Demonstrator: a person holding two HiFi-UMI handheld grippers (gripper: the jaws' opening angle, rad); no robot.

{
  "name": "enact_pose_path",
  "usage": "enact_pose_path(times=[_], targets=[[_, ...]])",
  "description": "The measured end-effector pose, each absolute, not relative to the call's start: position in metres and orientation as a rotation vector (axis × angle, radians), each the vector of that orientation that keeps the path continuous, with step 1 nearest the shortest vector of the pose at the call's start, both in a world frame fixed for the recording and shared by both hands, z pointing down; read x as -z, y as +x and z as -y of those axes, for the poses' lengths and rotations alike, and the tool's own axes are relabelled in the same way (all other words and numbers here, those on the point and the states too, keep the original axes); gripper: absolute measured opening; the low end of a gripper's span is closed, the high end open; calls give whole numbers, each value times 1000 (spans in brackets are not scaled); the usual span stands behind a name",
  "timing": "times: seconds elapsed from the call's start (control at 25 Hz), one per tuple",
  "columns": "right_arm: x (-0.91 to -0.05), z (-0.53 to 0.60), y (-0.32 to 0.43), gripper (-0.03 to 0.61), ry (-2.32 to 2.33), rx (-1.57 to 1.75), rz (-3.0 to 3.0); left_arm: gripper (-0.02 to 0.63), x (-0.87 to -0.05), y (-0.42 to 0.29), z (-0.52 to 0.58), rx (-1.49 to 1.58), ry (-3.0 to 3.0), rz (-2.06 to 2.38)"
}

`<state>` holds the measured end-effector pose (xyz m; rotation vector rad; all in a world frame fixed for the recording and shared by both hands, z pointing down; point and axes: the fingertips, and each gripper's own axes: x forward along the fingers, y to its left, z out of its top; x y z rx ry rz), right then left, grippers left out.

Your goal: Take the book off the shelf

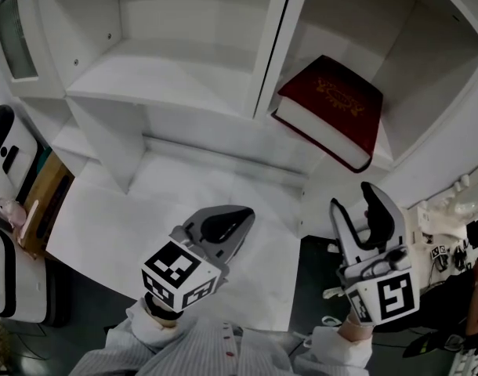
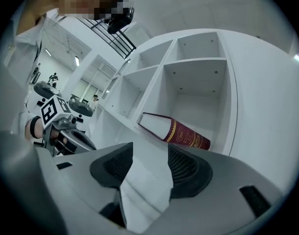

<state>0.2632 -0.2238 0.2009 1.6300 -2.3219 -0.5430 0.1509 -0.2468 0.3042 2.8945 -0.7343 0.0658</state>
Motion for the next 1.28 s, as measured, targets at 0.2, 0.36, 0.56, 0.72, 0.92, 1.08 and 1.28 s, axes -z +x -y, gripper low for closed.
enact_pose_path(times=[0.2,0.36,0.56,0.72,0.92,1.08,1.28], targets=[[-189,226,268,214,1624,632,2256,9,-304,154,247,-55,2895,719],[-182,234,264,232,1605,721,2179,9,-304,152,251,-45,2890,729],[-175,240,263,248,1595,811,2092,9,-305,148,256,-31,2882,740],[-169,246,265,253,1589,881,2023,9,-305,144,262,-20,2873,757],[-171,255,270,253,1551,946,1902,9,-308,143,267,-19,2864,756],[-179,261,276,253,1450,982,1795,9,-309,143,271,-1,2847,743],[-182,269,279,255,1332,1050,1667,9,-312,143,275,7,2833,730]])
